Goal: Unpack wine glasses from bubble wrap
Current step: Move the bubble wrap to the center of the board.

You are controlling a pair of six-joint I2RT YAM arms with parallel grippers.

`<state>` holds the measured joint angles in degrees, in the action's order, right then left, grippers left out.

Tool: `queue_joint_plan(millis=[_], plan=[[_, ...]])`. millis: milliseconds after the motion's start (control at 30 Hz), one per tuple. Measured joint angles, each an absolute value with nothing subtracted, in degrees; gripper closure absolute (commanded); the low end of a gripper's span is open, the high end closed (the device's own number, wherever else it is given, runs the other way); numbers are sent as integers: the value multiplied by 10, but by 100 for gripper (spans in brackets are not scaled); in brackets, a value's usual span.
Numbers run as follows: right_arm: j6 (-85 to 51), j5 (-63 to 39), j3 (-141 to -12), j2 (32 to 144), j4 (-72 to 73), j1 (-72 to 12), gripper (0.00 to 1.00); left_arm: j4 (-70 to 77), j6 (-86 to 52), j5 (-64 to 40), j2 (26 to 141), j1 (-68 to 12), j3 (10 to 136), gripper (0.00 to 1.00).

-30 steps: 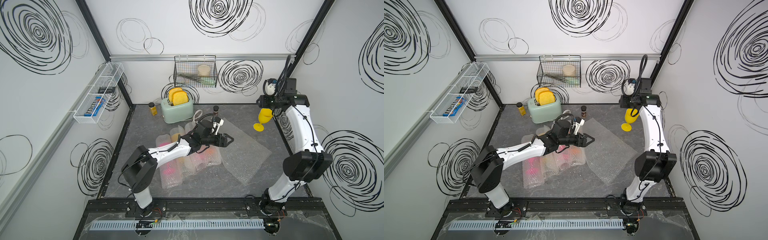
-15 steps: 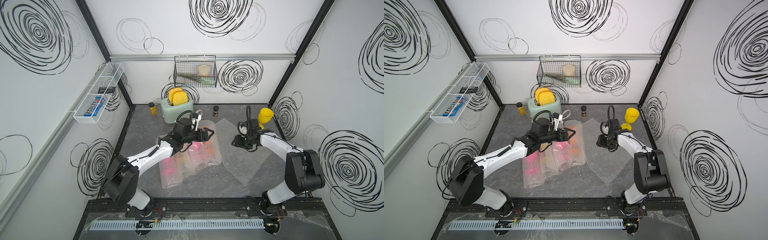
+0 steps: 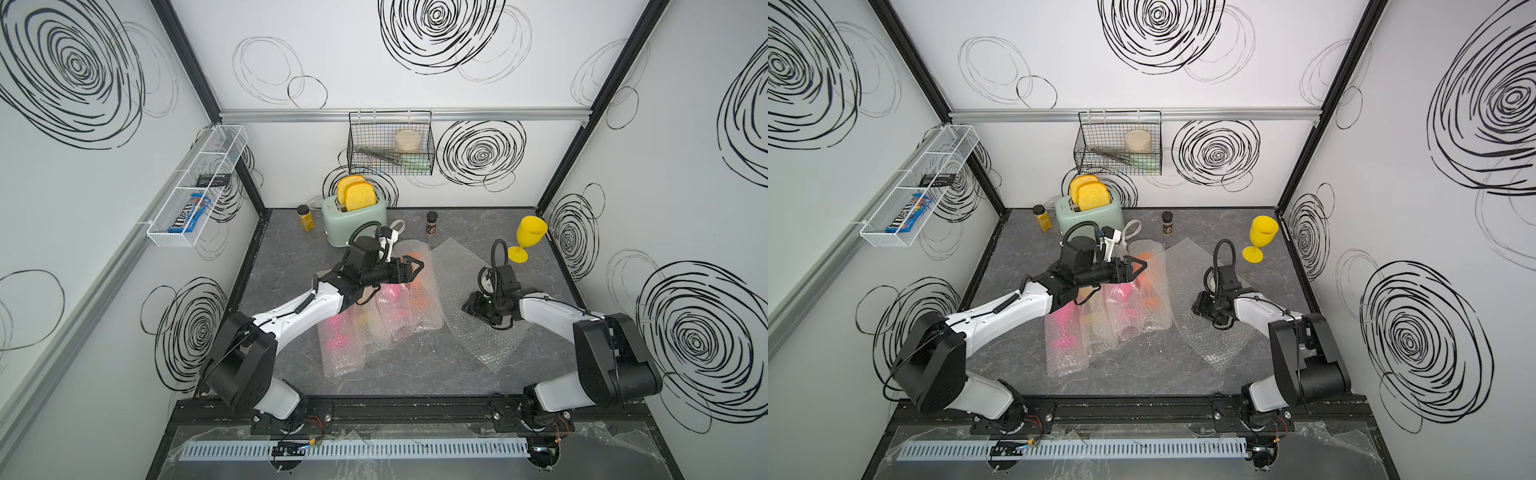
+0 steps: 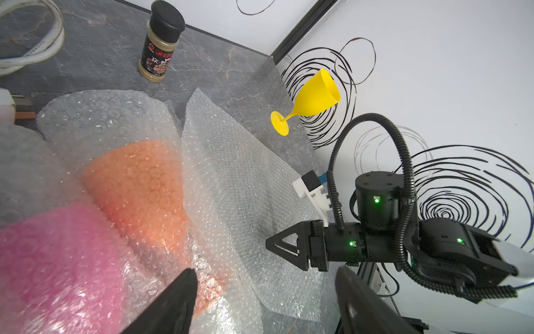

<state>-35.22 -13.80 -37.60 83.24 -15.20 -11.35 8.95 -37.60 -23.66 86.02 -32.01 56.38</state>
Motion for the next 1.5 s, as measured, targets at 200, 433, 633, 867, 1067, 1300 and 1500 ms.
queue_joint_plan(millis=[200,433,633,867,1067,1300,1500], plan=[[-351,-82,-374,812,-196,-60,44,90,-379,-242,860,-320,562,20],[-326,8,-401,794,-278,-56,41,92,-384,-248,871,-320,562,20],[-317,12,-502,848,-280,-128,38,92,-385,-251,874,-317,562,20],[-332,-67,-501,922,-217,-158,37,93,-389,-256,875,-317,562,20],[-324,-73,-479,924,-195,-193,37,105,-393,-258,876,-317,562,20],[-314,-44,-417,863,-188,-200,37,107,-395,-259,878,-317,562,20],[-288,3,-451,879,-277,-215,38,108,-396,-259,878,-317,562,20]])
